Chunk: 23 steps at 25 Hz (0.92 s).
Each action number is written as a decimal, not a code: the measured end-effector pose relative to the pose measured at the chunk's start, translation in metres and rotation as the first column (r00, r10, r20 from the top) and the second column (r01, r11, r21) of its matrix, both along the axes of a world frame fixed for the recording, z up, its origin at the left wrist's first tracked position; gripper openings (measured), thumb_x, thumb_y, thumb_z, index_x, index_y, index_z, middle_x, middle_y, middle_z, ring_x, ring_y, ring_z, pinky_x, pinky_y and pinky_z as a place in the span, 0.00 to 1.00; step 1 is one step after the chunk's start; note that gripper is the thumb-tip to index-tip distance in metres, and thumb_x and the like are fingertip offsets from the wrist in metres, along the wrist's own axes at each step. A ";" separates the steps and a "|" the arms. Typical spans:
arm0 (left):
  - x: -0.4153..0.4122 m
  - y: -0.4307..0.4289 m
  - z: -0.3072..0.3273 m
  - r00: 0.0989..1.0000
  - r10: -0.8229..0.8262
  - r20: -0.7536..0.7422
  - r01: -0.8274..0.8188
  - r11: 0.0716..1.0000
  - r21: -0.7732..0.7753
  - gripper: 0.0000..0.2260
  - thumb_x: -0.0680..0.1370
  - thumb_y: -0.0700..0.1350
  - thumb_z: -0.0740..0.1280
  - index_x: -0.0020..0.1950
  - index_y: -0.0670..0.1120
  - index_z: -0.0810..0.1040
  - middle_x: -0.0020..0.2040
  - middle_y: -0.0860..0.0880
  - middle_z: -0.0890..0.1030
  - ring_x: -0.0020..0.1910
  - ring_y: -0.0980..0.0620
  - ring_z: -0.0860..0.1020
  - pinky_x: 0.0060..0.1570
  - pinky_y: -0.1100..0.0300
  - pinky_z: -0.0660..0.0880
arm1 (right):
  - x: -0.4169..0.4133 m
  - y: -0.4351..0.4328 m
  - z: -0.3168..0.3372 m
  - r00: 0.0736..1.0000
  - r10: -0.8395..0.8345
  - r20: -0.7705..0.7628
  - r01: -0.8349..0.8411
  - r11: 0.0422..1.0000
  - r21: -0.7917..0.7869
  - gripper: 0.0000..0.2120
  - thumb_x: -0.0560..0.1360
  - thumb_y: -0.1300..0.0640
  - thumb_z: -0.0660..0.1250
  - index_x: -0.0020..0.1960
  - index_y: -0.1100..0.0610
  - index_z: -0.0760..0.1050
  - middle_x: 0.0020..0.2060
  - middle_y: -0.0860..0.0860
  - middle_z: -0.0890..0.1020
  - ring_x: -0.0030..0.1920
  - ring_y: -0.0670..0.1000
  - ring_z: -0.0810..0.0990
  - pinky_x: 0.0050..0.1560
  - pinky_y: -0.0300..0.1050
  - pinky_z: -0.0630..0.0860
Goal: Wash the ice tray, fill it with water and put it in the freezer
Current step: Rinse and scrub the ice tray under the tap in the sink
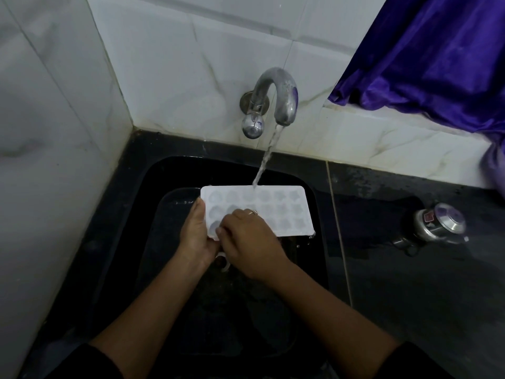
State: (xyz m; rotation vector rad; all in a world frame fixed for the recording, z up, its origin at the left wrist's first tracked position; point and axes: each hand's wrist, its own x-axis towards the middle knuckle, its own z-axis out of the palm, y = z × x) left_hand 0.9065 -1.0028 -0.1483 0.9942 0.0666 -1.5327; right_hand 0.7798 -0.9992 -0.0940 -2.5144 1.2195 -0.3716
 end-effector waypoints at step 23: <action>-0.026 0.007 0.018 0.958 -0.195 0.210 0.210 0.976 -0.049 0.22 0.85 0.56 0.59 0.76 0.48 0.71 0.68 0.41 0.82 0.63 0.41 0.83 0.50 0.52 0.85 | -0.018 -0.080 -0.064 0.741 -0.666 -0.084 0.559 0.544 0.625 0.46 0.77 0.26 0.43 0.84 0.56 0.54 0.83 0.60 0.53 0.82 0.60 0.51 0.81 0.59 0.48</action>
